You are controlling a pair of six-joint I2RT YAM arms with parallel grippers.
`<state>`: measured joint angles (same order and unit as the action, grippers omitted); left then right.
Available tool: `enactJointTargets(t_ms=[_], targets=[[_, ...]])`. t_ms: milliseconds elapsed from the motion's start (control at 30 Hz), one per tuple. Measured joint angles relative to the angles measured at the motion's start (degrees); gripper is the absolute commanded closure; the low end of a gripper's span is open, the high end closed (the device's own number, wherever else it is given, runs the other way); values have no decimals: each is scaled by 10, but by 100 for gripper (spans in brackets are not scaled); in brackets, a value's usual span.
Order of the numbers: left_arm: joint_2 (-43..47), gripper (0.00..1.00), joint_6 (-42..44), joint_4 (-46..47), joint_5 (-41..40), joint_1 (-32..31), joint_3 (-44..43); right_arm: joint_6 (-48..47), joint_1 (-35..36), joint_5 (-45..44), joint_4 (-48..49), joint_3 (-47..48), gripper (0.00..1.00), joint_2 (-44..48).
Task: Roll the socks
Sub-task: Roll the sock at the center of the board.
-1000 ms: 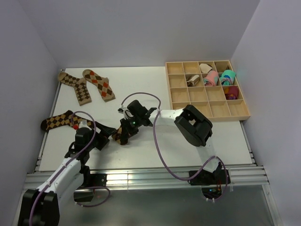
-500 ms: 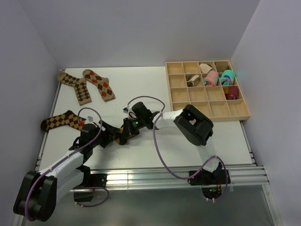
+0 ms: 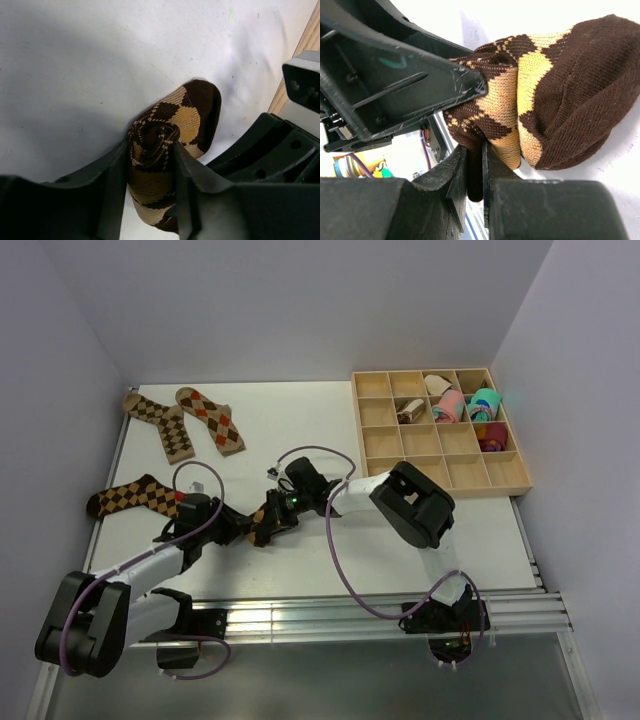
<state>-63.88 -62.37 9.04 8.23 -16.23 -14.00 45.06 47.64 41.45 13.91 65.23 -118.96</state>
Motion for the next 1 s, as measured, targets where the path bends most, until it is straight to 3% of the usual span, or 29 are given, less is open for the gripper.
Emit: enactJointTargets(t_ms=[33,67,133,200,333,500,667,1000], targets=[[-2,68,2,-6,-2,0,-3,-2,0,-2,0,0,89,0],[-5,76,2,-12,-3,0,-9,-4,0,-3,-2,0,79,2],[-9,82,6,-27,-6,0,-21,-13,0,-14,-7,0,61,8],[-15,89,10,-44,-9,-1,-36,-27,2,-33,-17,-2,54,21],[-31,92,20,-85,-19,-4,-67,-76,13,-121,-36,-28,42,75],[-60,92,35,-143,-30,-5,-115,-164,62,-305,-57,-73,41,176],[-82,92,47,-176,-33,-5,-144,-264,145,-453,-9,-105,43,232],[-103,92,58,-201,-31,-5,-169,-423,240,-586,34,-104,44,197]])
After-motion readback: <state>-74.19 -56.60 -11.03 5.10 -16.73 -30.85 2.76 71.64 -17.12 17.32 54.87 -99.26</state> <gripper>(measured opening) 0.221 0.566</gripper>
